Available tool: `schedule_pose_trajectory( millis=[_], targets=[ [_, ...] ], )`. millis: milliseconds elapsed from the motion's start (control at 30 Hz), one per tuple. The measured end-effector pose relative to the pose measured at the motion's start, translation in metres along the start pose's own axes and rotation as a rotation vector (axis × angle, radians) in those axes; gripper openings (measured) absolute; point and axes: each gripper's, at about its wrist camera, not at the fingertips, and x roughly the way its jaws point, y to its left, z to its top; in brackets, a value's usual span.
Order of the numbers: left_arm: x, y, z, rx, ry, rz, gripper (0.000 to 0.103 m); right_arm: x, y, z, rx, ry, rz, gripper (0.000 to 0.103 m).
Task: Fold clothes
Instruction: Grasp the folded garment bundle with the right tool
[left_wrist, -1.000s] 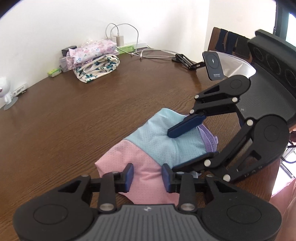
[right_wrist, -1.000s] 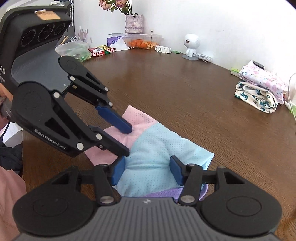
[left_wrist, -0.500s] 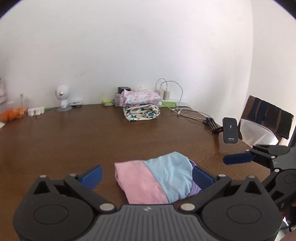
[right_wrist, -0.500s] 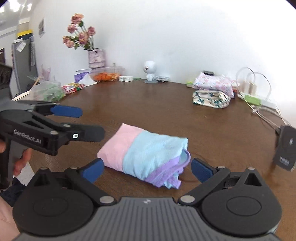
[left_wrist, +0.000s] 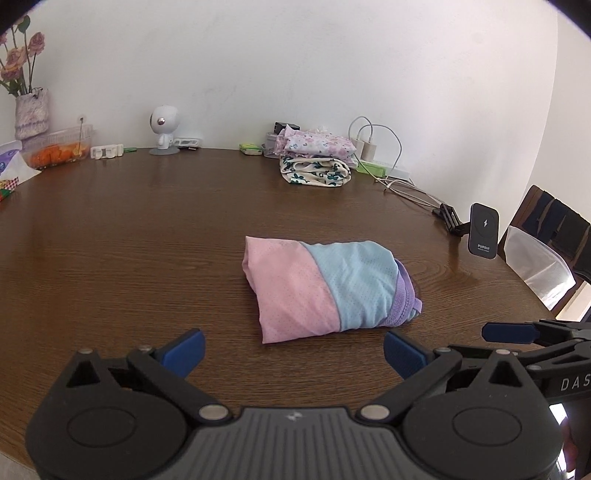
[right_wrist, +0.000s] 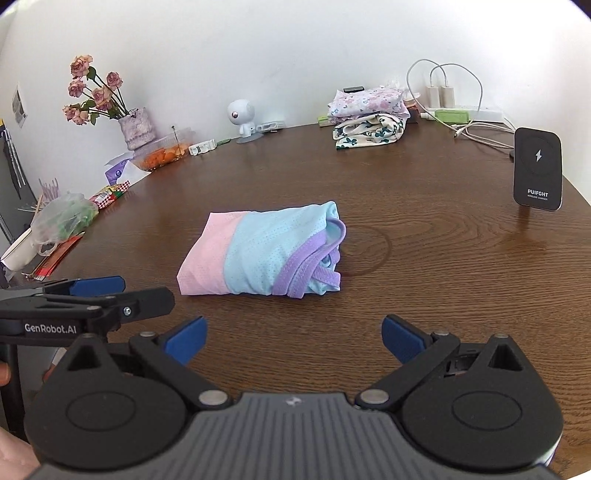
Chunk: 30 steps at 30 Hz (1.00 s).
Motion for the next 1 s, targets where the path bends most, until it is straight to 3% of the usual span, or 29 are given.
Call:
schedule_pose_trajectory(
  millis=[233,467,600,833,1000],
  targets=[
    [0.006,0.004,0.008,-0.003,0.012,-0.022,0.103,0.006,0.000,0.007,-0.019,0.014,0.020,0.103],
    [0.036,0.034,0.056,-0.116,-0.023,-0.023,0.099,0.036,-0.019,0.057,-0.016,-0.038,0.054,0.103],
    [0.057,0.041,0.072,-0.145,0.005,0.017,0.093,0.060,-0.030,0.078,0.017,-0.049,0.104,0.103],
    [0.086,0.050,0.077,-0.170,0.149,-0.058,0.081,0.087,-0.039,0.090,0.034,0.051,0.141,0.103],
    [0.097,0.055,0.078,-0.187,0.222,-0.073,0.068,0.097,-0.039,0.094,0.031,0.159,0.167,0.098]
  ],
)
